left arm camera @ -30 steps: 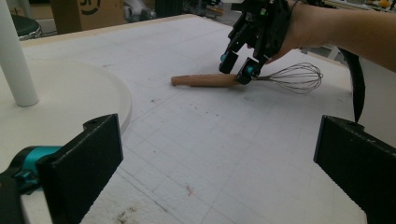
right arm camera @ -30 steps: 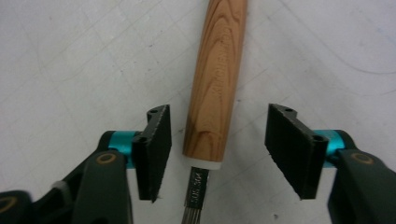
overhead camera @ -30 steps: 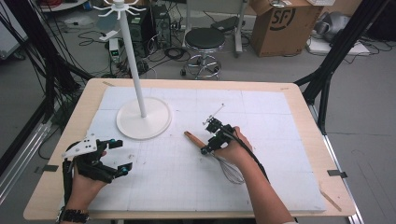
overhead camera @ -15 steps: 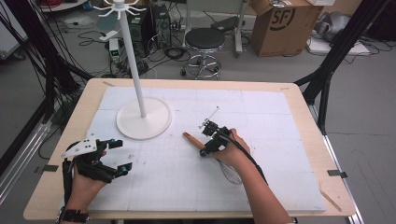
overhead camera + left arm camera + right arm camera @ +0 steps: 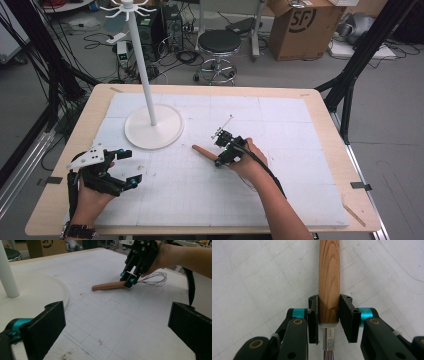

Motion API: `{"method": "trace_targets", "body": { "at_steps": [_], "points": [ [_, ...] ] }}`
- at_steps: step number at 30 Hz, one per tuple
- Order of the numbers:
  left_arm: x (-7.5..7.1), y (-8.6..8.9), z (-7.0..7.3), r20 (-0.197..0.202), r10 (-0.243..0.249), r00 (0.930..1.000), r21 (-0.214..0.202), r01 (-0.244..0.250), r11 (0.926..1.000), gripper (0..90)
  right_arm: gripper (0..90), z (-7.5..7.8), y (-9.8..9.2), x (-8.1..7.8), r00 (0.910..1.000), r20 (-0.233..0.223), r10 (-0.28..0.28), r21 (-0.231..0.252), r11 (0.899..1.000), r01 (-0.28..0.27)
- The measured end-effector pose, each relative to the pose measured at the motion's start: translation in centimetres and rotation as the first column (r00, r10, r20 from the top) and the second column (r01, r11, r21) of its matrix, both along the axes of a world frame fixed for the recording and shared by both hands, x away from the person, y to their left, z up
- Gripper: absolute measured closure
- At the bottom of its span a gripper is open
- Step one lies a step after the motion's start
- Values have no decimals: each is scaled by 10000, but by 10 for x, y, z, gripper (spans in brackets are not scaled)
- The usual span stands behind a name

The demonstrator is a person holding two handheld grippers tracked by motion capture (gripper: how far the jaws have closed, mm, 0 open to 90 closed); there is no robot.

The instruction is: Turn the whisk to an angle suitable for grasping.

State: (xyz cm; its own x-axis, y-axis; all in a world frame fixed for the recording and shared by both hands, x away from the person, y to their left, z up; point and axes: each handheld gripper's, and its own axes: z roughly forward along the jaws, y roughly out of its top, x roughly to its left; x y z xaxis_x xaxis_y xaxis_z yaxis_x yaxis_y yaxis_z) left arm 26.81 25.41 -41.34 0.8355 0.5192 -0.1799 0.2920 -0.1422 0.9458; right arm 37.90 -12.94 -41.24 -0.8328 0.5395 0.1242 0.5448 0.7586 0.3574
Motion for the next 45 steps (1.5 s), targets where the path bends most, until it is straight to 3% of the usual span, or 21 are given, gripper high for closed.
{"method": "trace_targets", "body": {
  "at_steps": [12, 15, 24, 30, 35, 39, 41, 45],
  "points": [
    [0, -2, 0, -28, -63, 10000, 37, 63, 10000, 19, 671, -3, 6, -3, 10000, -87, 8, -319, 9995, -10],
    [0, -3, -1, -39, -96, 9999, 62, 96, 9999, 18, 602, -3, 6, -2, 9995, -311, 68, -218, 9997, -75],
    [0, -4, 0, -1, -121, 9999, 69, 121, 9999, 19, 684, -2, 19, -12, 9971, 627, 421, -1276, 9912, -338],
    [-1, -3, 1, 39, -116, 9999, 6, 116, 9999, 18, 705, -1, 20, -15, 9945, 888, 556, -1355, 9898, -432],
    [0, -2, 0, 20, -82, 10000, -13, 82, 10000, 18, 706, 3, 12, -15, 9908, 1321, 299, -761, 9969, -200],
    [0, 0, 1, 33, -75, 10000, -32, 75, 10000, 18, 706, 18, 0, -13, 9872, 1596, -72, 615, 9981, -27],
    [0, 0, 1, 29, -47, 10000, -46, 47, 10000, 18, 706, 28, -8, -12, 9831, 1806, -287, 1427, 9898, 26],
    [0, 1, 1, 33, -20, 10000, -54, 21, 10000, 18, 706, 43, -24, -11, 9795, 1937, -547, 2883, 9575, -35]
  ]
}}
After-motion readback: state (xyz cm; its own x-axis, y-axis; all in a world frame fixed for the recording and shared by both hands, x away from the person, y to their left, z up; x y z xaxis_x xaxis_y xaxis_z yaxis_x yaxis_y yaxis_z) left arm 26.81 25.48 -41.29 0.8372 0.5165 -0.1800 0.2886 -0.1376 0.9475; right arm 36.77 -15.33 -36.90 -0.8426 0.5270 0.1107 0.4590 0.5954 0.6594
